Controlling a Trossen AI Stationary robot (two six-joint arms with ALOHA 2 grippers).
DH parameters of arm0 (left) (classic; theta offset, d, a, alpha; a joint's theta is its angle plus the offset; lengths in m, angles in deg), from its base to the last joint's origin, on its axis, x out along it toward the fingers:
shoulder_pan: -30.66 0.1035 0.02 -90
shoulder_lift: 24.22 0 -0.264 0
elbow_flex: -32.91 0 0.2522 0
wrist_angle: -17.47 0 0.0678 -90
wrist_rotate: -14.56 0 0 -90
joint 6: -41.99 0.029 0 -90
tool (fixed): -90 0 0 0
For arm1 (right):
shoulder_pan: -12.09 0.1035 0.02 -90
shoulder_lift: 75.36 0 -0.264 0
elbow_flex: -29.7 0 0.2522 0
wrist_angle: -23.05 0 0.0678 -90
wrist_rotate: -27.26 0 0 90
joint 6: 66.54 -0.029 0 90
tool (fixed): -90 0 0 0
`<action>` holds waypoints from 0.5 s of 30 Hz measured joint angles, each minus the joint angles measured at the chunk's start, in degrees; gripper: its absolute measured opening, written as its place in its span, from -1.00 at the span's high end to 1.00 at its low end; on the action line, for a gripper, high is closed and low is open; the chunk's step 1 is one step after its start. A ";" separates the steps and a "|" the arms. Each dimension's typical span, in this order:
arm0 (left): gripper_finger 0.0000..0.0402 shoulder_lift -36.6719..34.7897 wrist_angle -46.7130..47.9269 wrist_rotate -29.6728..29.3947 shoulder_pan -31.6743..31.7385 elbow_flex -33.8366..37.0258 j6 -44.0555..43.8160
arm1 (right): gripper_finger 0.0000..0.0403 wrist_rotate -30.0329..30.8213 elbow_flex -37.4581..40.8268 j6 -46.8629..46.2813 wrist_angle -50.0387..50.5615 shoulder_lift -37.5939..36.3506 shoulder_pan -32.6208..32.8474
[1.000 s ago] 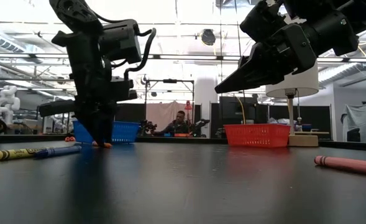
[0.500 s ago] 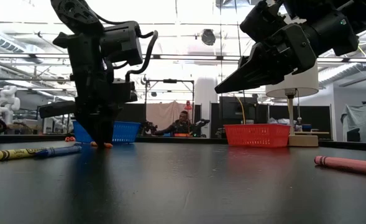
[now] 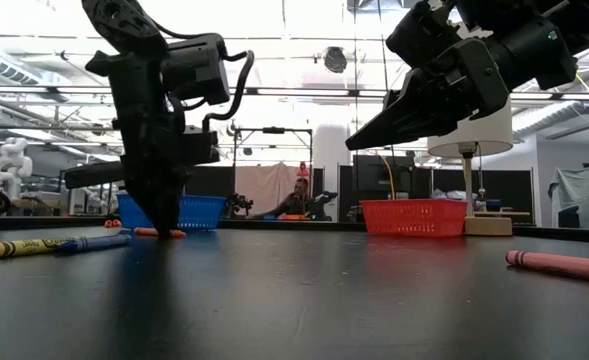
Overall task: Sort crayons
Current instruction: Put the orange crayon into the red bin
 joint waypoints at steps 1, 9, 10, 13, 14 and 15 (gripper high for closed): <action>0.96 0.02 0.20 0.00 -0.02 -0.18 -0.79 | 0.35 0.00 0.00 0.00 0.00 0.00 0.00; 0.94 0.11 3.20 -0.69 -1.36 -3.69 -6.96 | 0.35 0.00 0.00 0.00 0.00 0.00 0.00; 0.94 0.09 3.03 -1.02 -1.64 -4.41 -7.93 | 0.35 0.00 0.00 0.00 -0.03 0.00 0.00; 0.94 -0.08 3.24 -1.26 -2.30 -6.01 -10.18 | 0.35 0.00 0.00 0.00 -0.02 0.00 -0.02; 0.94 -0.02 3.32 -1.44 -2.43 -6.59 -11.24 | 0.35 0.02 0.00 0.00 -0.05 0.00 -0.02; 0.94 -0.02 3.42 -1.55 -2.59 -7.27 -12.27 | 0.35 0.01 0.00 0.00 -0.15 0.00 -0.02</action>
